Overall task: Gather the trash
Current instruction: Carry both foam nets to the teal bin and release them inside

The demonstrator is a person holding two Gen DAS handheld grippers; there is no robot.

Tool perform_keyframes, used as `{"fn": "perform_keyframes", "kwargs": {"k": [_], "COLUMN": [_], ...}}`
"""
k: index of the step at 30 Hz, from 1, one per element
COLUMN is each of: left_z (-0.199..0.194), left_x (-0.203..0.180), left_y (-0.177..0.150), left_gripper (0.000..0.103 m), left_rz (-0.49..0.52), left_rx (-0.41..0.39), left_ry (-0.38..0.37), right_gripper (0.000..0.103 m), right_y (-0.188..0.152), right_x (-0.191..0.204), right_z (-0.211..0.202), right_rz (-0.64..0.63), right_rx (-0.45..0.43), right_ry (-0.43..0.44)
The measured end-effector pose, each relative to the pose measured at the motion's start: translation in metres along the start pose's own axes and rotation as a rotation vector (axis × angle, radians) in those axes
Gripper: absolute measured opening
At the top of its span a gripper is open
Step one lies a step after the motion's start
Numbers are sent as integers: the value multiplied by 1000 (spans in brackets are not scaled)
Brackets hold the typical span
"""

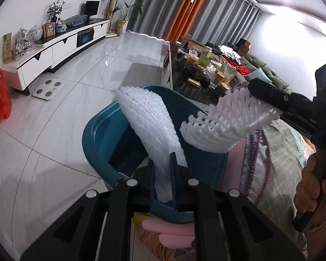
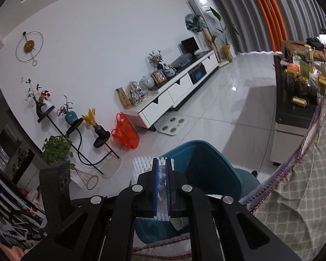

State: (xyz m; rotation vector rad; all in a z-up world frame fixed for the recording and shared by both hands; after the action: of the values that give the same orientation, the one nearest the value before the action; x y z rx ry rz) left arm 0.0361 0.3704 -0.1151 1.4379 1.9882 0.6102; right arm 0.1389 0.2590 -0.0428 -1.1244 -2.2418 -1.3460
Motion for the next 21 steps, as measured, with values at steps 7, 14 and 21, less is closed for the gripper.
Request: {"fn": "perform_keyframes", "kwargs": {"k": [7, 14, 21], "left_z": [14, 25, 20], "left_x": [2, -1, -1], "left_y": [0, 0, 0], "left_gripper": [15, 30, 39], "left_rz": [-10, -16, -33], "left_rx": [26, 39, 21], "left_ry": [11, 24, 32], "right_gripper": [8, 23, 28], "right_y": [1, 1, 2], "right_x": [-13, -16, -21], "right_z": [13, 17, 12], "right_rz": [53, 73, 91], "right_rx": [44, 56, 48], "right_ry": [-32, -71, -75]}}
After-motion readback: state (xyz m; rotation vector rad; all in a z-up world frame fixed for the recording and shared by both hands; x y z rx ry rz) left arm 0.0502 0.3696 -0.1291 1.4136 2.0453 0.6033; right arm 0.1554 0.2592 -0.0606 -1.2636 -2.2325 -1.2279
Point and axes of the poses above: each gripper's, at about its wrist camera, not at the fingertips, and z roughly the way its jaws point, x to its left, y to its top, the point moved 1 cm from there along z, roughly the way its jaws point, and after that the axes turned 11 degrees about z, right-handed, at the moved point
